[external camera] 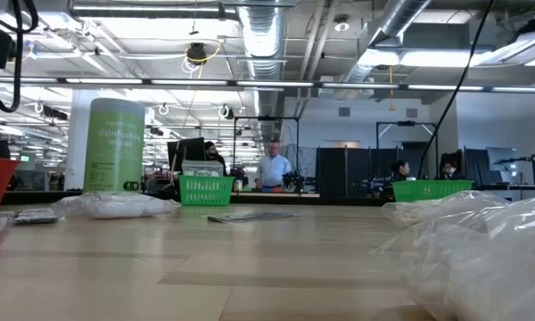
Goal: Pick & Place Travel size toiletries
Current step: Put the black deodorant into the top red basket
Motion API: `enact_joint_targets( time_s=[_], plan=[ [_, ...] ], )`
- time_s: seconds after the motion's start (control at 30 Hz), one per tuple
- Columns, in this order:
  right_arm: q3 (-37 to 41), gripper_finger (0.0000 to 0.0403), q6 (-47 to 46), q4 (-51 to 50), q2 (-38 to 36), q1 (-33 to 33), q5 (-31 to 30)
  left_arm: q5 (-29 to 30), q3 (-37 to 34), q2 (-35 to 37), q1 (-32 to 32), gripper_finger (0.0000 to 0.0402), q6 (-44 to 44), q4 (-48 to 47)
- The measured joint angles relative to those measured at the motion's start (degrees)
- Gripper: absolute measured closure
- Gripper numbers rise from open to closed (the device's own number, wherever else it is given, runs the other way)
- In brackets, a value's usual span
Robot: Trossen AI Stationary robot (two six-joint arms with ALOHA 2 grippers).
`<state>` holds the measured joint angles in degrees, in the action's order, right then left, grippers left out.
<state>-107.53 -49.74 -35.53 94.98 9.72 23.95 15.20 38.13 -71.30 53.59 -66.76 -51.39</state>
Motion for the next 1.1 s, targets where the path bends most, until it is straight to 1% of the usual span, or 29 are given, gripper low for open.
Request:
enact_joint_targets(
  time_s=[0.2,0.47,0.63,0.73,1.0,1.1],
  plan=[
    [0.00,0.0111,0.21,0.26,0.00,-0.04,-0.01,0.32,0.00,2.99,-0.05,0.0194,-1.29,0.20],
    [0.00,0.0111,1.70,0.44,0.00,-0.04,-0.01,0.93,0.00,8.53,-0.04,0.0191,-5.44,0.37],
    [0.00,0.0111,1.70,0.46,0.00,-0.04,-0.01,1.52,0.00,10.21,-0.04,0.0192,-7.58,0.42],
    [0.00,0.0111,1.70,0.46,0.00,-0.04,-0.01,3.38,0.00,10.72,-0.03,0.0191,-8.90,0.63],
    [0.00,0.0111,1.70,0.46,0.00,-0.04,-0.01,7.30,0.02,13.83,-0.85,0.0196,-9.00,1.16],
    [0.00,0.0111,1.70,0.46,0.00,-0.04,-0.01,10.18,0.02,15.42,-1.47,0.0195,-8.70,1.40]
  ],
)
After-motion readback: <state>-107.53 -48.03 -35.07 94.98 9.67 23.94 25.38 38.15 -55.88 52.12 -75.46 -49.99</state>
